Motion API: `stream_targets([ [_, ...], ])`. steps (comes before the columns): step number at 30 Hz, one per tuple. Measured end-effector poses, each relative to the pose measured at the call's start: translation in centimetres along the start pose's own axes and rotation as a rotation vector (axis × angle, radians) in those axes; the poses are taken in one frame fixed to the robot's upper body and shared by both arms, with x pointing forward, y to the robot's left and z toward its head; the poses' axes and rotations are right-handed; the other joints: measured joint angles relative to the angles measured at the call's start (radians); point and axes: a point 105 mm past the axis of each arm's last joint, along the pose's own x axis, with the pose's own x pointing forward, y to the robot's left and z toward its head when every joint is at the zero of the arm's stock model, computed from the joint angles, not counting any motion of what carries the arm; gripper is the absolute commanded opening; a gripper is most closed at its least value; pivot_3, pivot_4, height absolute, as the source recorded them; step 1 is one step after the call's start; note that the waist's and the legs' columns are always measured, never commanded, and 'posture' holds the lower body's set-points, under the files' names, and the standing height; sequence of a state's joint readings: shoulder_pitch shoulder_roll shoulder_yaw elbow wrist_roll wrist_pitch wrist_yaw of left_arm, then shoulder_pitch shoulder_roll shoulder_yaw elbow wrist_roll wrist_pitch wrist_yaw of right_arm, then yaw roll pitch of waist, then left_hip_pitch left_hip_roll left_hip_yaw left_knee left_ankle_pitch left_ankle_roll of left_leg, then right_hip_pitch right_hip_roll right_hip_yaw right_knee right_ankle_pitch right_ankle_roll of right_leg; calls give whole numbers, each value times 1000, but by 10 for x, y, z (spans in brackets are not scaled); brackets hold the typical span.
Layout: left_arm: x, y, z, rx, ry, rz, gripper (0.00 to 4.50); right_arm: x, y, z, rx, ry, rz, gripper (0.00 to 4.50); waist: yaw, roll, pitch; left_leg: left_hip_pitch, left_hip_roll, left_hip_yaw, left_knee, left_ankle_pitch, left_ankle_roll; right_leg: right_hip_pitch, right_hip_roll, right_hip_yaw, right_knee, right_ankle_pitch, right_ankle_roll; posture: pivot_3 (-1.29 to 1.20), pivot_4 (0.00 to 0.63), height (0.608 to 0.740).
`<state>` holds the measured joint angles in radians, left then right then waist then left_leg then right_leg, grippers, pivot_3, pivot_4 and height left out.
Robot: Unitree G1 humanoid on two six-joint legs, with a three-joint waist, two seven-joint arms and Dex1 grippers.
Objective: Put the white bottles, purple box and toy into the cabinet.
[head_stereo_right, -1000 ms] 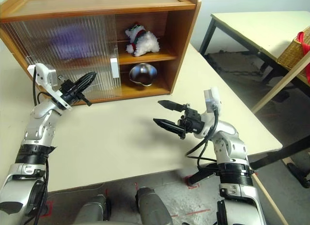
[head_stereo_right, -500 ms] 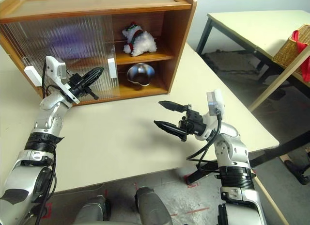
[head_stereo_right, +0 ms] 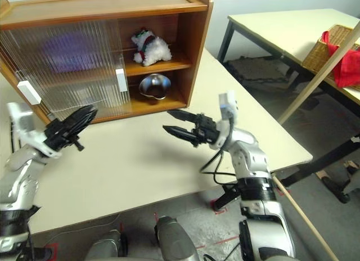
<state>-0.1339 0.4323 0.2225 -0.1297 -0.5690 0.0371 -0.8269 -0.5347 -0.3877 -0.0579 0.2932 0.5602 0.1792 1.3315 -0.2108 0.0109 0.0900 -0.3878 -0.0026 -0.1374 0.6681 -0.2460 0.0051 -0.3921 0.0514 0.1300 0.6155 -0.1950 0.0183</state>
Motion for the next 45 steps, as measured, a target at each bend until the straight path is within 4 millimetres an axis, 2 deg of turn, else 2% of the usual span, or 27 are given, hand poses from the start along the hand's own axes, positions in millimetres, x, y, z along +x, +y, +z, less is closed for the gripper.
stream_targets([
  [2, -10, 1, 3, 5, 15, 9, 2710, 20, -3, 0, -2, 2, 34, 1146, 4, 0, 0, -1, 2, -1, 0, 0, 0, -2, -2, -1, 0, 1, -3, -203, 86, 740],
  [5, -19, 4, 3, 5, 32, 31, 3773, 37, -6, 1, -11, 13, 54, 27, 20, 1, -1, -3, 4, -4, -3, -1, -1, -5, -2, -4, 0, 3, -9, -198, 85, 740],
  [6, -24, 5, 2, 10, 46, 40, 4152, 45, -9, 1, -9, 13, 55, 0, 20, 1, -1, -5, 5, -3, -4, -1, -2, -8, -2, -4, 1, 8, -19, -198, 85, 740],
  [7, -29, 6, 2, 16, 59, 49, 4486, 57, -11, 2, -9, 9, 57, 0, 20, 2, -1, -7, 6, -3, -5, -1, -2, -12, -1, -4, 1, 9, -20, -184, 86, 740],
  [12, -42, 7, 12, 39, 58, 86, 4486, 102, -19, 19, -44, -24, 49, 0, 23, 3, -2, -16, 11, -3, -10, -1, -3, -25, 3, -7, 4, 8, -27, -175, 86, 740],
  [18, -61, 6, 13, 39, 88, 127, 4486, 134, -28, 16, -32, -12, 11, 0, 42, 3, -2, -20, 13, -3, -10, -1, -3, -32, 3, -7, 11, 5, -30, -149, 97, 740],
  [26, -70, 7, 20, 54, 96, 144, 4486, 169, -26, 13, -44, 10, 2, 0, 68, 3, -1, -19, 13, -4, -9, -2, -4, -36, 3, -7, 18, 6, -35, -132, 103, 740],
  [31, -69, 6, 21, 58, 96, 147, 4486, 174, -35, 1, -55, 57, -93, 0, 83, 3, -1, -20, 14, -5, -9, -2, -5, -37, 4, -7, 18, 6, -37, -132, 103, 740],
  [37, -61, 5, 25, 68, 74, 126, 4486, 174, -42, -1, -101, 92, -156, 0, 97, 3, -1, -21, 14, -4, -9, -3, -7, -38, 3, -7, 18, 6, -38, -142, 106, 740],
  [42, -54, 0, 22, 52, 67, 95, 4486, 170, -49, -3, -114, 94, -238, 0, 108, 3, -1, -21, 14, -5, -8, -4, -8, -37, 3, -7, 19, 9, -39, -148, 104, 740],
  [45, -53, -1, 21, 49, 68, 90, 4486, 159, -56, -5, -120, 100, -287, 0, 111, 3, -1, -21, 14, -5, -8, -4, -8, -38, 3, -7, 19, 10, -40, -148, 102, 740],
])
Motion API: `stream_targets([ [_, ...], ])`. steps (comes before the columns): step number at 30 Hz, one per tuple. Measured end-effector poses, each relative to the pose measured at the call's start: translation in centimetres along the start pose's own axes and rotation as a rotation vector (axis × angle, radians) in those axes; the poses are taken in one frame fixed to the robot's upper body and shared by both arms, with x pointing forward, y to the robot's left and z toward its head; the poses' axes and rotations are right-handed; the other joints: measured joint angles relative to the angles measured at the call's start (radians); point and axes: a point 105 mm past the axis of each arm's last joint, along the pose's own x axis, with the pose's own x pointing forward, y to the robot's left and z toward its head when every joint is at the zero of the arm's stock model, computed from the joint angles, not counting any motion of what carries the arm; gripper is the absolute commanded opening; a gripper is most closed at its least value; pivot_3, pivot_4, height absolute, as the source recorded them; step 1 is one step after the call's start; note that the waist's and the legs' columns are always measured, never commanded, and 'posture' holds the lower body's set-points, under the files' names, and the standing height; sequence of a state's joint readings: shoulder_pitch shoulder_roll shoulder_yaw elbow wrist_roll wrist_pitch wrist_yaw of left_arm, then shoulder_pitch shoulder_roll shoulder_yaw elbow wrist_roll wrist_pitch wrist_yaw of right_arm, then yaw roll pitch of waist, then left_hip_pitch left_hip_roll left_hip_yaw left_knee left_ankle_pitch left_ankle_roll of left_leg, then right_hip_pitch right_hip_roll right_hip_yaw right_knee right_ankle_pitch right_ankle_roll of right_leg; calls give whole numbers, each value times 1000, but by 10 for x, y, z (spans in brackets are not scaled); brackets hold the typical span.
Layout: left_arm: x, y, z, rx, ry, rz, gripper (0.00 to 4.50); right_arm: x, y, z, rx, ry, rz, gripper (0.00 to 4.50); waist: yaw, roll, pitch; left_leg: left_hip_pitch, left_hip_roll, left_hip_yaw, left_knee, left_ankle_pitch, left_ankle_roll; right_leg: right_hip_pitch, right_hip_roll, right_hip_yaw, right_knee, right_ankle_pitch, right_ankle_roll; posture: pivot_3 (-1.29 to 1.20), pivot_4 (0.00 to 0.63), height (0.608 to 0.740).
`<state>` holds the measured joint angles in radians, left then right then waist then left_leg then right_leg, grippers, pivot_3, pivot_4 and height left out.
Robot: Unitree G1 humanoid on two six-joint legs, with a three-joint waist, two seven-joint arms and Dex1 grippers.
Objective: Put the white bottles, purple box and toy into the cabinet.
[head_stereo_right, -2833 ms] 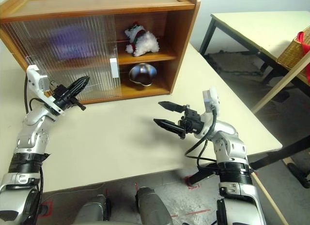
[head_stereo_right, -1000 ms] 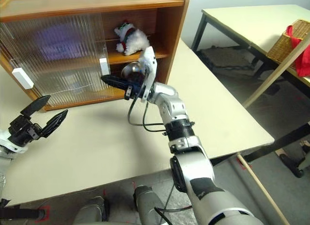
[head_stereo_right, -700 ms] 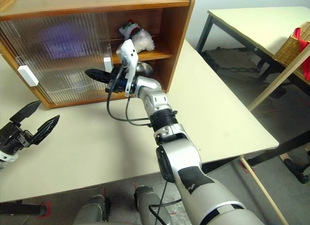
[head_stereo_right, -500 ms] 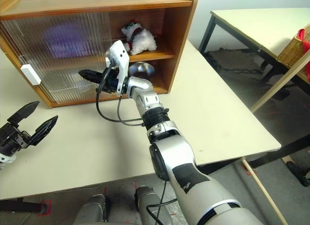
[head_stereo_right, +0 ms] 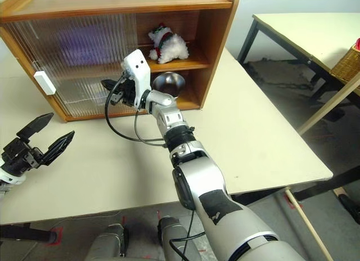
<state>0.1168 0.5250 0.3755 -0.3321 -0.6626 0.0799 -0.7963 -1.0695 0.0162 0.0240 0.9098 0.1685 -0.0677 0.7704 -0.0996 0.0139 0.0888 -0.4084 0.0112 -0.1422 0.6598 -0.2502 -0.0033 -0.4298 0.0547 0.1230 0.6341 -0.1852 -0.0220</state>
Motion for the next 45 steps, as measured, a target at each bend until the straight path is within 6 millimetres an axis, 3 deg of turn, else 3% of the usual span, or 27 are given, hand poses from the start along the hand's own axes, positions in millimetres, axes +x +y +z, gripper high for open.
stream_targets([
  [14, 2, -2, 1, -1, -11, -19, 4486, -24, -12, -1, -1, 9, -84, 0, -1, 0, 0, -1, 3, 1, 0, 0, 0, -1, 2, 0, -2, -4, 2, -152, 90, 740],
  [23, 2, -4, 0, -13, -21, -25, 4486, -55, -23, -13, -9, 50, -156, 0, -2, -1, -1, 1, 2, 1, 1, 1, 1, 1, 2, 0, 0, -2, 4, -152, 89, 740],
  [29, 1, -6, -2, -21, -19, -33, 4486, -72, -36, -10, -25, 59, -219, 0, -7, -1, -1, 1, 2, 1, 1, 2, 3, 1, 2, 0, 0, 0, 5, -160, 92, 740],
  [39, 1, -6, -1, -20, -24, -40, 4486, -51, 16, 2, -15, 43, 17, 0, -15, -1, -1, 2, 2, 1, 1, 3, 3, 2, 3, 0, -1, -1, 6, -150, 101, 740],
  [45, -1, -6, -1, -24, -22, -40, 4486, -41, 29, -1, 28, 49, 67, 0, -13, -1, -1, 2, 1, 0, 1, 3, 3, 2, 3, 1, -1, -1, 6, -150, 101, 740],
])
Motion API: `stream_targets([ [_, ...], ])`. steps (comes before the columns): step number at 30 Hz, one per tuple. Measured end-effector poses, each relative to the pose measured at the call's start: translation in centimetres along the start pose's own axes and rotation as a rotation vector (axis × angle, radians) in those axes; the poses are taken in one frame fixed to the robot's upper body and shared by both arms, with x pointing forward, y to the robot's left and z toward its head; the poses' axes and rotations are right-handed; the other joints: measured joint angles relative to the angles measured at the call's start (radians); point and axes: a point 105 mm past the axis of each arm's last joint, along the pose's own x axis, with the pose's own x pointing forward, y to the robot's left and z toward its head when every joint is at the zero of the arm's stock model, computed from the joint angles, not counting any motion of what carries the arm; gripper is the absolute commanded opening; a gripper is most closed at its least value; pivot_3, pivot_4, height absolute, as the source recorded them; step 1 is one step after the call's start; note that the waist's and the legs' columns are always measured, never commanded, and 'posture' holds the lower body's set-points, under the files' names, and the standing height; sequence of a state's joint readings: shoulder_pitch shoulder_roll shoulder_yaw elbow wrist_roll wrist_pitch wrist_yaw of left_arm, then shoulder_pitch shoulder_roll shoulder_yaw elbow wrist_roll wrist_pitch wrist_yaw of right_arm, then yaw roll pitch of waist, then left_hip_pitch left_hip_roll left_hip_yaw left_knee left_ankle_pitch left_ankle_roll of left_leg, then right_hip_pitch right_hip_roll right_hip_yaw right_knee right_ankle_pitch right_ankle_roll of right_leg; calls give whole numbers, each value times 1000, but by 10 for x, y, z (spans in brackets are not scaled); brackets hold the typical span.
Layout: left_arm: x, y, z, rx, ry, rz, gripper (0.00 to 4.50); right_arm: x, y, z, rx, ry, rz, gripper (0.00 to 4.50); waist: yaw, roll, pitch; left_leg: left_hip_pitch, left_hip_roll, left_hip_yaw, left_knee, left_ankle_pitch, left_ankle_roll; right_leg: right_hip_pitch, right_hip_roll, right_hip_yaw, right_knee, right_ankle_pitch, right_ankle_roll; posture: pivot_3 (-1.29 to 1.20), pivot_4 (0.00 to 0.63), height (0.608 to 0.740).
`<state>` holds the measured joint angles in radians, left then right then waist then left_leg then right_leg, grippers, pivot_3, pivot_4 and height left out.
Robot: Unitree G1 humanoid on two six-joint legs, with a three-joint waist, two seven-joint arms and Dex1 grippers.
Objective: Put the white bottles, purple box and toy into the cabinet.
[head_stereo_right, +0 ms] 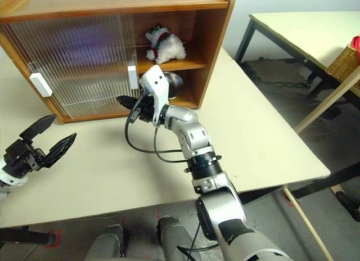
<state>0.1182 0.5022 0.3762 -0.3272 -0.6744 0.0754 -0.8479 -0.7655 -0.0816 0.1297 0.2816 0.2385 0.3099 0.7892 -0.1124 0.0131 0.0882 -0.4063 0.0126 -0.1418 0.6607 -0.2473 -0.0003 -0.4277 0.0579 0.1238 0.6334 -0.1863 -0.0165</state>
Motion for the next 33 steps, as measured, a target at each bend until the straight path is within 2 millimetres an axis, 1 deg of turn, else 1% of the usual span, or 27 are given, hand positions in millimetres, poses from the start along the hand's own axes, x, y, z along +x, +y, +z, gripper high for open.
stream_targets([
  [2, 0, 0, 0, 0, -2, -1, 4486, 13, -8, 11, -10, -20, -25, 0, -4, 0, 0, 0, 0, 0, -1, 0, 0, -1, 0, 1, 1, 1, -1, -146, 100, 740],
  [4, 1, 0, 0, 0, -2, -2, 4486, 19, -15, 27, -45, -59, -45, 0, -2, 0, 0, 0, 0, -1, -1, 0, 0, -2, 0, 0, 0, 1, -1, -144, 100, 740],
  [5, 1, 0, 0, 0, -2, -2, 4486, 21, -18, 32, -57, -72, -52, 0, -2, 0, 0, 0, 0, -1, -2, 0, 0, -2, 0, 0, 0, 0, -2, -141, 99, 740],
  [6, 0, 0, 0, -1, -2, -1, 4486, 23, -21, 32, -60, -78, -59, 0, 1, 0, 0, 0, 0, -2, -3, 0, 0, -2, 0, -1, 0, -1, -2, -140, 100, 740],
  [11, 0, 1, -1, -3, 0, 1, 4486, 25, -30, 15, -31, -42, -100, 0, 7, 0, 0, -3, 0, -2, -2, -1, -2, -4, 0, -1, 0, -2, -3, -142, 100, 740],
  [16, 0, 1, -1, -4, 1, 2, 4486, 26, -36, 16, -49, -32, -126, 0, 6, 0, 0, -4, 1, -1, -2, -2, -3, -5, 0, -1, 0, -2, -3, -146, 102, 740],
  [23, 0, 1, -1, -4, 0, 0, 4486, 21, -44, 14, -56, -20, -159, 0, 7, 0, 0, -4, 1, -1, -1, -1, -2, -5, 0, -1, 0, -1, -2, -157, 101, 740],
  [25, 0, 0, -1, -4, 0, -2, 4486, 19, -48, 14, -60, -18, -174, 0, 7, 0, 0, -4, 1, -1, -1, -1, -2, -5, 0, -1, 0, -1, -2, -168, 99, 740],
  [29, 1, 0, -2, -6, -1, -11, 4486, 1, -60, 12, -76, -12, -231, 0, 10, 0, 0, -4, 1, -1, 0, -1, -2, -4, 0, -1, 0, -1, -2, -179, 96, 740],
  [33, 3, 0, -2, -8, -6, -22, 4486, -8, -66, 10, -80, -9, -271, 0, 7, -1, 0, -4, 1, -1, 1, -1, -2, -3, 0, -1, 0, 1, -1, -190, 90, 740],
])
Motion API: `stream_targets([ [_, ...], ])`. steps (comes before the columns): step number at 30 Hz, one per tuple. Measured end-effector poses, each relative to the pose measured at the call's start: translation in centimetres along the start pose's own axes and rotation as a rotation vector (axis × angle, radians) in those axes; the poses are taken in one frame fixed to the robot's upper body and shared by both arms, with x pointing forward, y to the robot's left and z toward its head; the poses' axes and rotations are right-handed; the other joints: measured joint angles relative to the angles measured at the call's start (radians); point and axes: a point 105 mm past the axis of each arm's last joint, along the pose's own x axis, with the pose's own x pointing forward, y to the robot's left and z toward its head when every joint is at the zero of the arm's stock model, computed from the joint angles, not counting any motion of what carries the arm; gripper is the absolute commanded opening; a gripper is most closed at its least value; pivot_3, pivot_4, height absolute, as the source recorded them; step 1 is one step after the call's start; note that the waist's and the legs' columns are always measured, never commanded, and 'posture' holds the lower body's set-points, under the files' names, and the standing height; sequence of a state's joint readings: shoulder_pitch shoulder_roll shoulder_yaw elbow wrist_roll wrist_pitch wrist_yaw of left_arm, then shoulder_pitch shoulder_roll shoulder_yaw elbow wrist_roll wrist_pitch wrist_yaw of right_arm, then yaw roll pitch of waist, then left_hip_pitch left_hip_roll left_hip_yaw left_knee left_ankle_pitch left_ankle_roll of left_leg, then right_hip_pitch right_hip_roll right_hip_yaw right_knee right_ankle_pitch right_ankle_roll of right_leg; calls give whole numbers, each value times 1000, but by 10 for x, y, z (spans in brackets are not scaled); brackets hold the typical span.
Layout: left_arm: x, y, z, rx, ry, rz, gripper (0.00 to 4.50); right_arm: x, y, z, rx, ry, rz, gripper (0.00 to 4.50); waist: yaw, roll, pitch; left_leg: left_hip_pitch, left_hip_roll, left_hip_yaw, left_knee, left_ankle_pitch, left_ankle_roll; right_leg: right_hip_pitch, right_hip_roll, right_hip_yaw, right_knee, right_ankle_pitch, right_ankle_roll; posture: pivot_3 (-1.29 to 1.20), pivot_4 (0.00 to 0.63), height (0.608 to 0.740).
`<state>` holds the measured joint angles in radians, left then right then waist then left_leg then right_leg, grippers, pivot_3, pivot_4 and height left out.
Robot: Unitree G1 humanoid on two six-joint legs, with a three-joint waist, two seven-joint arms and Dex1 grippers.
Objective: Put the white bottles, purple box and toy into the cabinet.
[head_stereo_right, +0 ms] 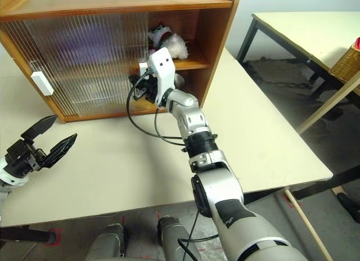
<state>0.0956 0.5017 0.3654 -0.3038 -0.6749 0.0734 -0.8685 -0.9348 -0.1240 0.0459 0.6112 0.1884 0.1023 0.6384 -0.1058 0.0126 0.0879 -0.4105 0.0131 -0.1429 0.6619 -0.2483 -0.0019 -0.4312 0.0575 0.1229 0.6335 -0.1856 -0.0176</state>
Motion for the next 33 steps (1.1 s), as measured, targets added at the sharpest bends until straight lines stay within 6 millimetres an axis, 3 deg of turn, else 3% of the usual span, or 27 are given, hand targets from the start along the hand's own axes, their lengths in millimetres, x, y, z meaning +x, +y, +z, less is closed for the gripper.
stream_targets([
  [19, 5, 1, -1, -6, -7, -24, 4486, -37, -48, -2, -36, 27, -177, 0, -24, 0, 0, 2, -1, 0, 1, 3, 5, 3, 0, 0, -1, 5, 2, -211, 79, 740],
  [33, 5, 1, -2, -9, -5, -24, 4486, -83, -99, -6, -83, 91, -345, 0, -39, 0, 0, 4, -2, 0, 1, 3, 6, 6, -1, 1, -1, 1, 12, -214, 96, 740],
])
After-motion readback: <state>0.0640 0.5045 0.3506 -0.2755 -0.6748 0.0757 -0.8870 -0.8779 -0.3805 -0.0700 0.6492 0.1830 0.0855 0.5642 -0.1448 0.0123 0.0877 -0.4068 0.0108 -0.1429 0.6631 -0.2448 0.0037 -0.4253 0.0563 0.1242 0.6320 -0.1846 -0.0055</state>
